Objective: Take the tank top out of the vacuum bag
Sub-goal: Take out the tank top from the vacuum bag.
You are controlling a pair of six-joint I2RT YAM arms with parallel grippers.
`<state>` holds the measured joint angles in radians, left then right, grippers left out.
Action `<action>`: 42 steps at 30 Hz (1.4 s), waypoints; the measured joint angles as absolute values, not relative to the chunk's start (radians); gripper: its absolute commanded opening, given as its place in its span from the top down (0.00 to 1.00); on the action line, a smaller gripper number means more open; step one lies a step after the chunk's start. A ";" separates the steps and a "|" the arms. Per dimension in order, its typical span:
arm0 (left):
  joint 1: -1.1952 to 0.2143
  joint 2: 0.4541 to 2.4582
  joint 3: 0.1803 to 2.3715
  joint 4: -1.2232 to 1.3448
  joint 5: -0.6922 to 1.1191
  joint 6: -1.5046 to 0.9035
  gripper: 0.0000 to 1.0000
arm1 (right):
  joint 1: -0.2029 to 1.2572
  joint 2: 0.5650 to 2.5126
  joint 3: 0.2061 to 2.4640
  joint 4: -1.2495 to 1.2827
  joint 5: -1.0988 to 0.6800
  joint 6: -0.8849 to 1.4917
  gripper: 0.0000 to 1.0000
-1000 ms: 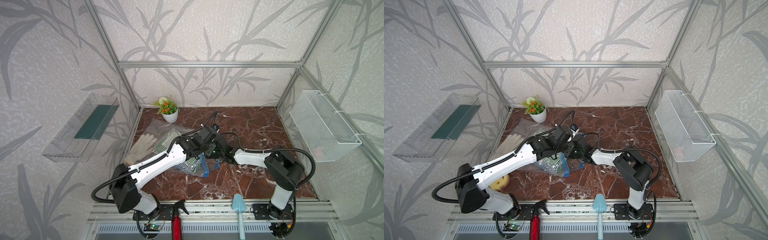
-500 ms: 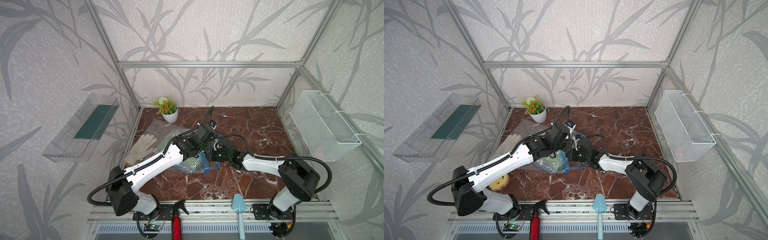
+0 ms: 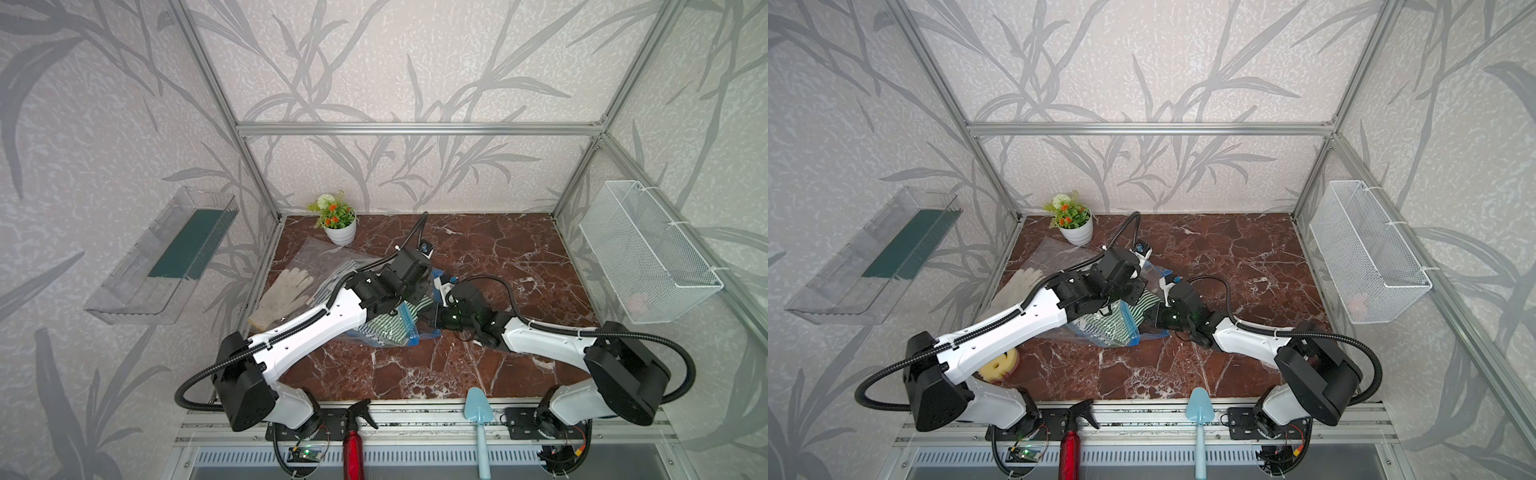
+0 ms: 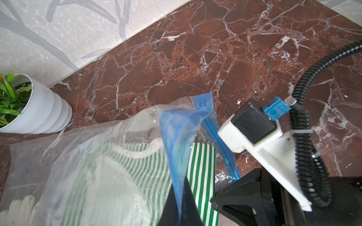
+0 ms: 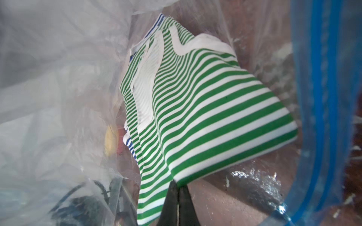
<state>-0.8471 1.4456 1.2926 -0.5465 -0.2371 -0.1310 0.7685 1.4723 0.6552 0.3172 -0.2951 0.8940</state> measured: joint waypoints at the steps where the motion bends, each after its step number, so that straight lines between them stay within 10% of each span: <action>1: -0.847 1.446 1.293 -0.547 -0.236 -0.131 1.00 | 0.767 1.477 0.643 0.329 -0.298 0.899 1.00; 5: -0.847 1.446 1.293 -0.551 -0.234 -0.131 1.00 | 0.759 1.523 0.616 0.392 -0.321 0.931 1.00; 12: -0.847 1.446 1.293 -0.553 -0.231 -0.131 1.00 | 0.759 1.567 0.599 0.466 -0.341 0.979 0.63; 19: -0.847 1.446 1.293 -0.553 -0.229 -0.131 1.00 | 0.759 1.567 0.570 0.474 -0.332 0.982 0.50; 36: -0.847 1.446 1.293 -0.561 -0.218 -0.131 1.00 | 0.760 1.747 0.619 0.649 -0.342 1.004 0.49; 42: -0.847 1.447 1.293 -0.562 -0.215 -0.131 1.00 | 0.760 1.778 0.653 0.682 -0.353 1.016 0.85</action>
